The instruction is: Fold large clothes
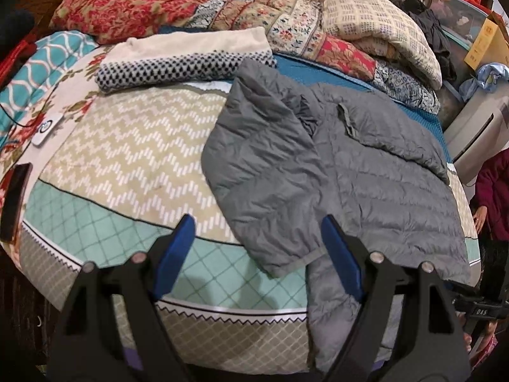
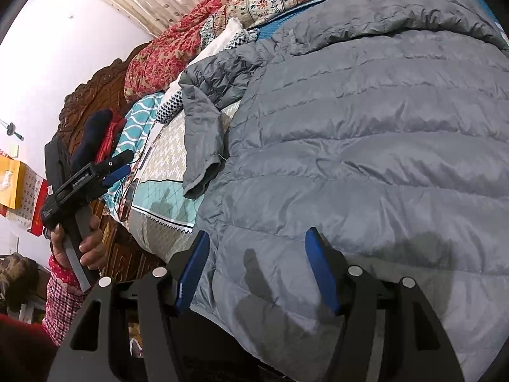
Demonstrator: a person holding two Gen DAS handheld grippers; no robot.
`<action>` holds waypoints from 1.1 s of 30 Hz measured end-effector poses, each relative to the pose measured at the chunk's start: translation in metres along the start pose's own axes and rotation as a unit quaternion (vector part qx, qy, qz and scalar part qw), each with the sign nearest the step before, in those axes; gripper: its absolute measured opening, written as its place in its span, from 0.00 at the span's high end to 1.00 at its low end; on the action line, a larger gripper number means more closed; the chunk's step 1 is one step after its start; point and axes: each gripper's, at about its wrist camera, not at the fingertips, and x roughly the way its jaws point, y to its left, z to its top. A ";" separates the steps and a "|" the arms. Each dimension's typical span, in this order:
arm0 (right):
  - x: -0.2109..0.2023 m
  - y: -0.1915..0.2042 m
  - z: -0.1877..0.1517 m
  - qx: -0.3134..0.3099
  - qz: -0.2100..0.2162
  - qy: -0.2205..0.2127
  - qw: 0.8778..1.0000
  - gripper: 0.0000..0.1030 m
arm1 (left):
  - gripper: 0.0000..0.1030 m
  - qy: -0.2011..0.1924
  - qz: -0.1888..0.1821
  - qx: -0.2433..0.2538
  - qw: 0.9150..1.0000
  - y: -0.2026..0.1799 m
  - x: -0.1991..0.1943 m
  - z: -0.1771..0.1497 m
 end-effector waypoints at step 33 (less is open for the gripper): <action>0.013 0.050 -0.003 -0.060 -0.030 0.000 0.998 0.40 | 0.24 -0.016 -0.009 -0.011 1.000 0.028 -0.007 -0.011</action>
